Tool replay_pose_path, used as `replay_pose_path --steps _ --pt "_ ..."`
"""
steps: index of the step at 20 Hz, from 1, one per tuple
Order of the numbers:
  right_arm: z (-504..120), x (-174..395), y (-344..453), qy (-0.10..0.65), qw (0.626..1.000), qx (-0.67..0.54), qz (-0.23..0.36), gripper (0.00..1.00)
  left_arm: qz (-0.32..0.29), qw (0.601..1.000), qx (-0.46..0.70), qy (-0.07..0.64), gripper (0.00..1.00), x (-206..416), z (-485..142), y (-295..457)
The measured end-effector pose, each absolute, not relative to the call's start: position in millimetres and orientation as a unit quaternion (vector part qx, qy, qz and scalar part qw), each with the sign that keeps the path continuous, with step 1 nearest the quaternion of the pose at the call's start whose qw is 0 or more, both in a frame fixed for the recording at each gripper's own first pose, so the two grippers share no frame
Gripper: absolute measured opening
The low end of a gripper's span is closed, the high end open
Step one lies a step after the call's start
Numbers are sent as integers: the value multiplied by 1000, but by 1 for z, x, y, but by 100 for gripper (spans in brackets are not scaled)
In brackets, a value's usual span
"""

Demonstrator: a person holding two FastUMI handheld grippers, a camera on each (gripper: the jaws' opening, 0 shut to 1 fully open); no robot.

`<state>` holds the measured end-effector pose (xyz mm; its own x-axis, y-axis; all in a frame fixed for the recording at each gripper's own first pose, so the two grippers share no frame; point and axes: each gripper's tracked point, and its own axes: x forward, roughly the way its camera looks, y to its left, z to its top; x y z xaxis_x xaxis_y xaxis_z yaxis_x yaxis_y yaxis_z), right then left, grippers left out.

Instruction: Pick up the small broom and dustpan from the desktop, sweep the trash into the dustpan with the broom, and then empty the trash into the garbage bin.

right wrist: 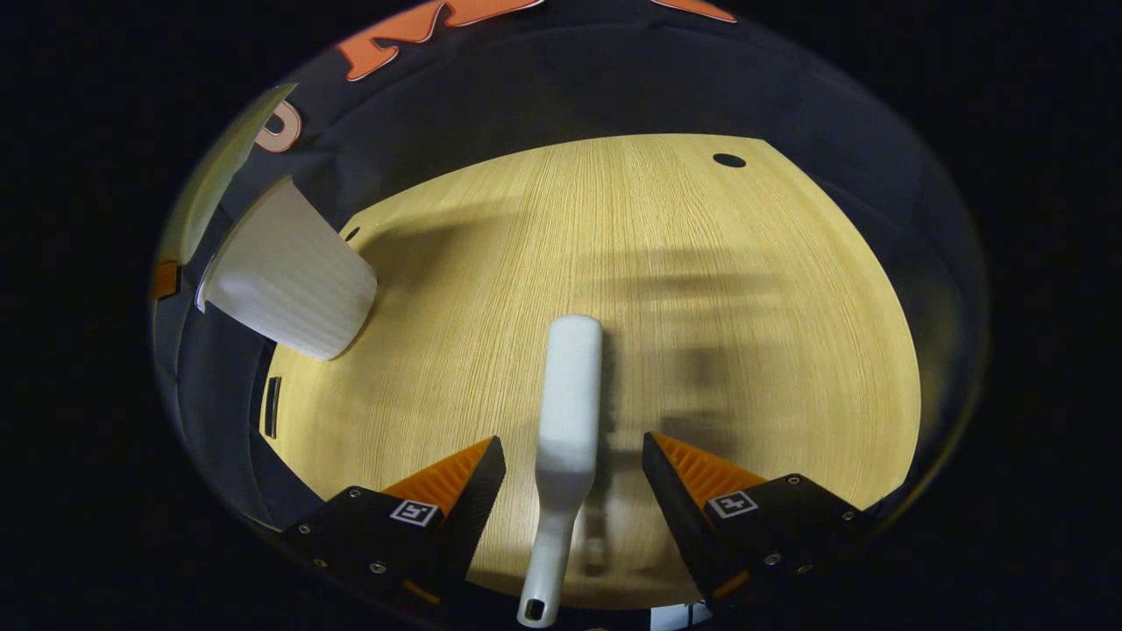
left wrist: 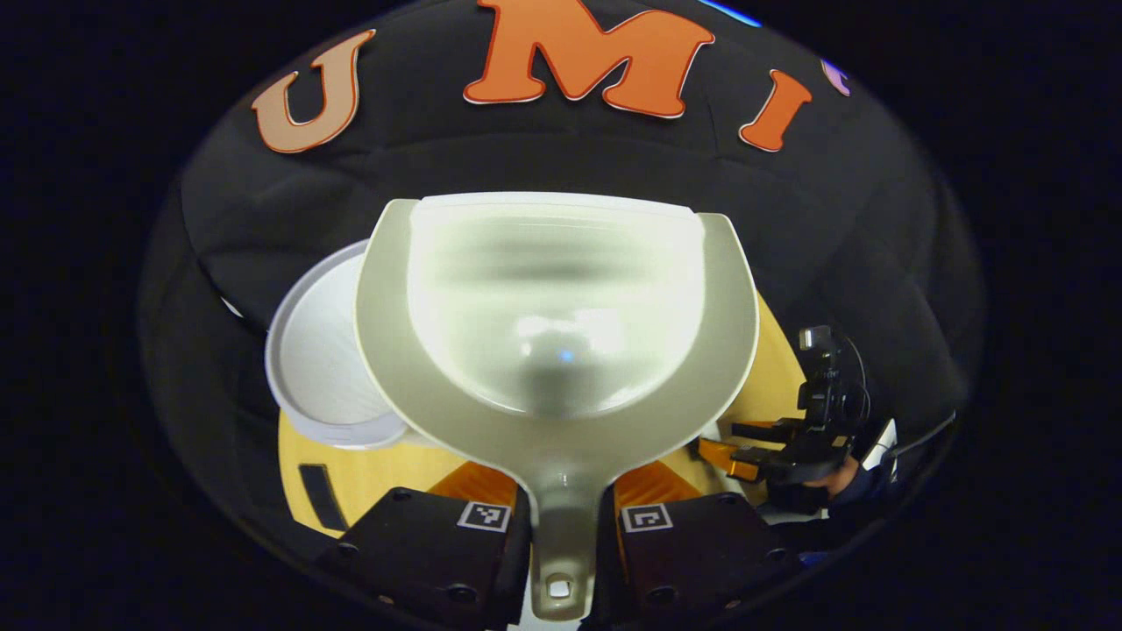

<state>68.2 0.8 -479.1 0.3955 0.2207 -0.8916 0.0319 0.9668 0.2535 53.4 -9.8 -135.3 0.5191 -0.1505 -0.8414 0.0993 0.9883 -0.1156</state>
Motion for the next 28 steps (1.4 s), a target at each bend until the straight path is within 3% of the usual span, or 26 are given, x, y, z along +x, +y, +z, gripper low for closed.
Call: replay_pose_path --steps 7,13,21,28 --pt "-488 61 4 561 821 85 62 95 -81 839 9 538 32 14 -232 -57" --pt "-493 64 5 573 813 75 70 95 -47 771 -21 635 33 -25 -328 -73" --pt "-490 65 5 574 813 65 68 95 -17 745 -59 665 33 -28 -358 -67" --pt "-493 63 7 576 812 63 73 95 -21 750 -38 660 38 -27 -362 -70"
